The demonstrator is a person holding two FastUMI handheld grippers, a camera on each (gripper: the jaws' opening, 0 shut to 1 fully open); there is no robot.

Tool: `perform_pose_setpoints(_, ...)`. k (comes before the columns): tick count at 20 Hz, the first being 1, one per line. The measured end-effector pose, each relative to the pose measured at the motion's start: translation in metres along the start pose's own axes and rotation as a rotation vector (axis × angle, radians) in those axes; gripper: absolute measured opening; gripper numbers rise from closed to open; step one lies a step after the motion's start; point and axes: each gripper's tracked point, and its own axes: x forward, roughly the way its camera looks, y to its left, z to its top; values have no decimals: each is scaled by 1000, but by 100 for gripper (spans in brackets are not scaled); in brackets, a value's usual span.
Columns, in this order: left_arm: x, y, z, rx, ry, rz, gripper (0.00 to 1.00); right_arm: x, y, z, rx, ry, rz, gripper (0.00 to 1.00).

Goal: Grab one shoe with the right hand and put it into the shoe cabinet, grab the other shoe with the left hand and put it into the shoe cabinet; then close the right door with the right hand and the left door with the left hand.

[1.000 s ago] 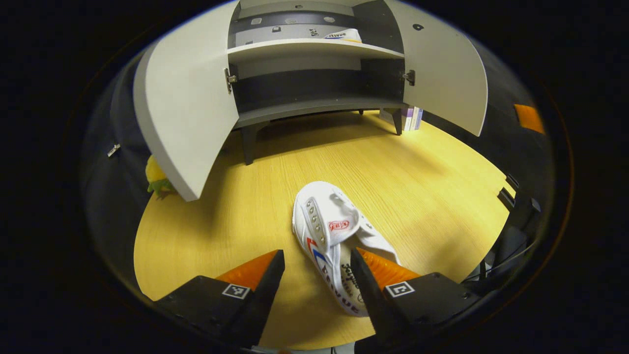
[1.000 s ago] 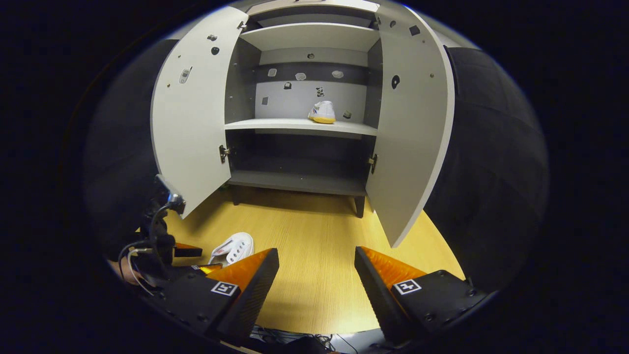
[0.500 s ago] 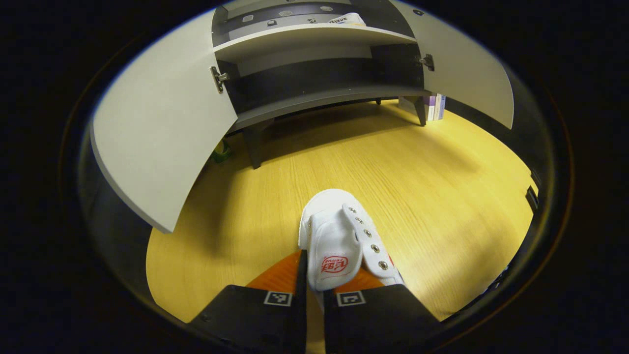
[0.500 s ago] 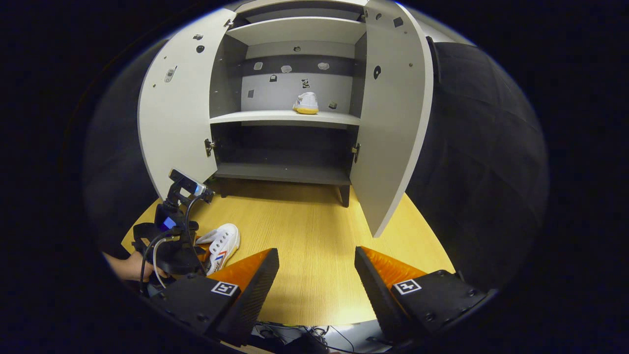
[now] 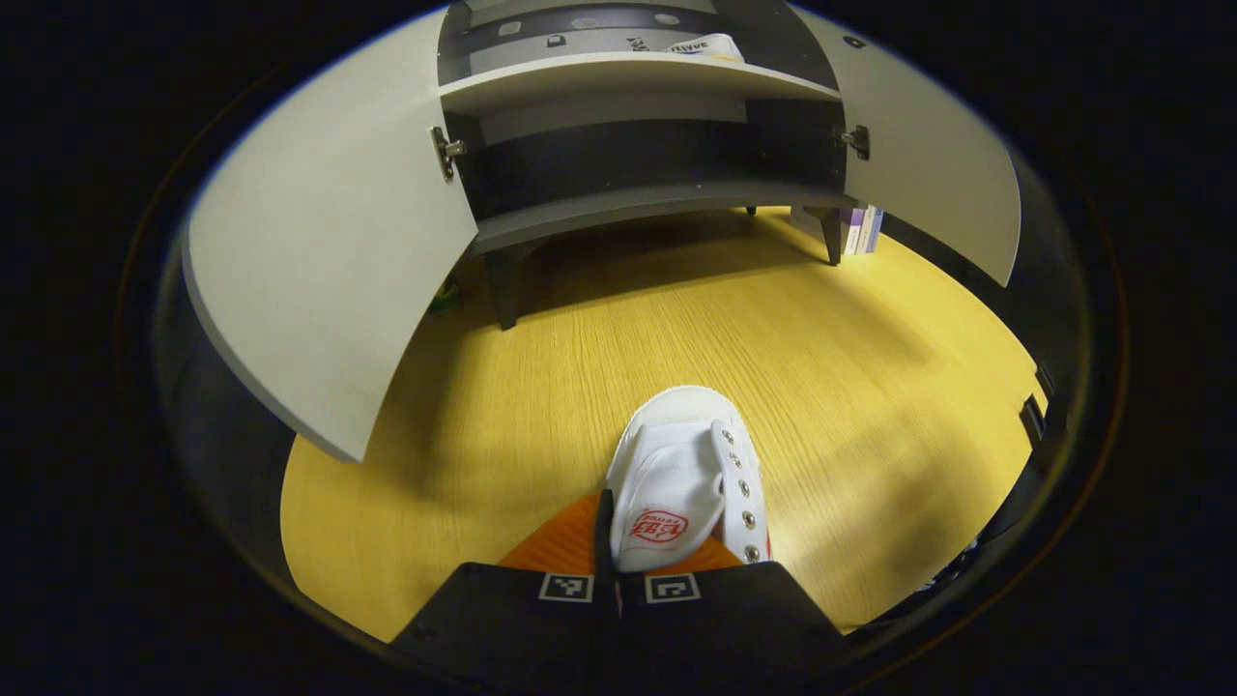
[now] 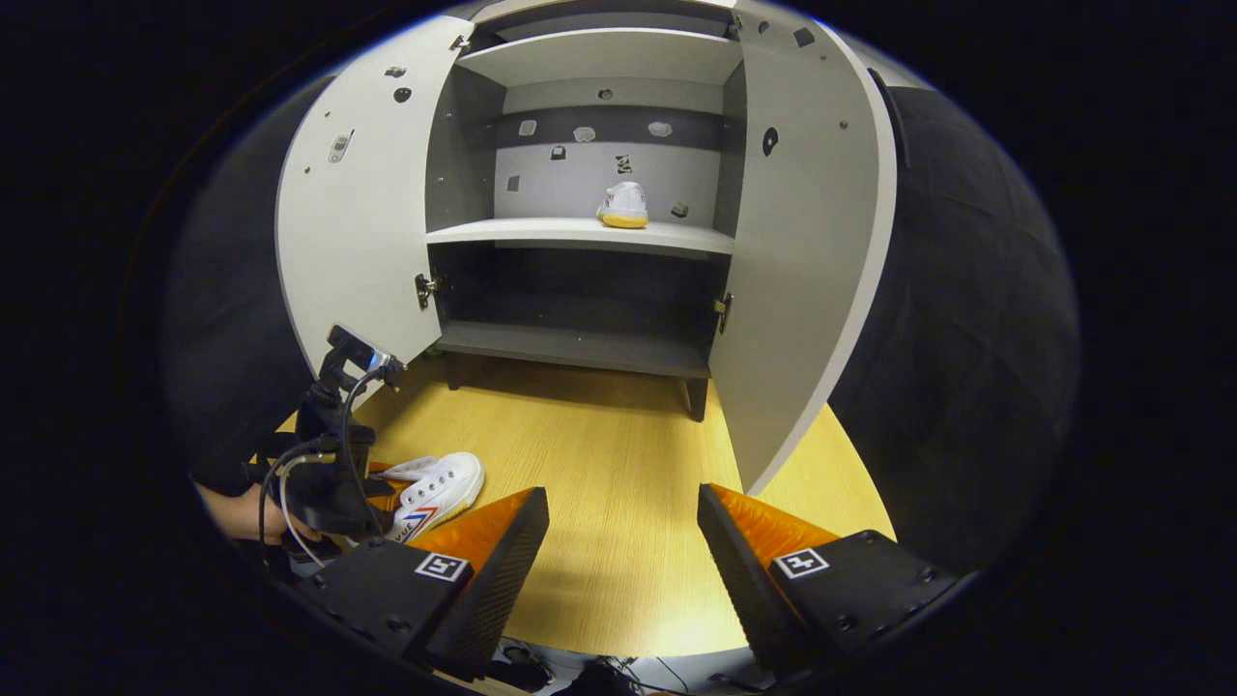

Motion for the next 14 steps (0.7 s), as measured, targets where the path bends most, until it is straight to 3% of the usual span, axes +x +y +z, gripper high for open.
perform_pose_setpoints(4,-29,-1,45,-58,-52,20,5,6,3,7,-9,-20,45,98)
perform_pose_setpoints(14,-103,18,251,-129,-272,88,5,6,-7,31,-13,-140,120,98)
